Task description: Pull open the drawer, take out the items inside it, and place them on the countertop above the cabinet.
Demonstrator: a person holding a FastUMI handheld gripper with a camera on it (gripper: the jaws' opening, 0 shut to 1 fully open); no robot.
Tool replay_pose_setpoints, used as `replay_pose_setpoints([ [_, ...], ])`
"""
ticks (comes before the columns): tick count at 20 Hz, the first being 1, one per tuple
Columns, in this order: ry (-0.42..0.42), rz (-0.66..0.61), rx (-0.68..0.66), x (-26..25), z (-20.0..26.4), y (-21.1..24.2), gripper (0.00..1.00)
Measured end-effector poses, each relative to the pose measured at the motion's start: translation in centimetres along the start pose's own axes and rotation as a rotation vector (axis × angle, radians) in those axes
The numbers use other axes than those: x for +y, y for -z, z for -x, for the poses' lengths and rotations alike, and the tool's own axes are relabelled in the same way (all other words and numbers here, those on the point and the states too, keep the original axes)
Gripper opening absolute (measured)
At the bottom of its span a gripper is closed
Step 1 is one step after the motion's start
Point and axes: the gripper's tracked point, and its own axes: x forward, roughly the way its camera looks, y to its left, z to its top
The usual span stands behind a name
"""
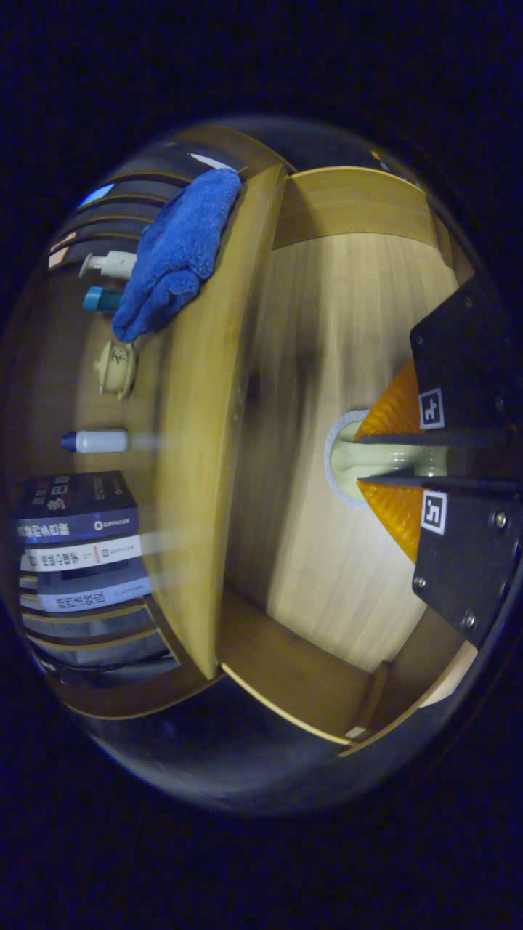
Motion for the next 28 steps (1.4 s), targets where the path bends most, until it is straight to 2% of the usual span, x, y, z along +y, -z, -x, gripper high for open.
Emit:
replay_pose_setpoints([
  [8, -0.001, -0.012, -0.191, -0.2, 6.1, -5.4, 0.17],
  [13, 0.041, -0.029, -0.302, -1.6, 7.4, -10.1, 0.16],
  [20, 0.099, -0.052, -0.335, -2.6, 2.8, -15.0, 0.16],
  [28, 0.179, -0.034, -0.364, -3.3, -1.5, -18.1, 0.16],
])
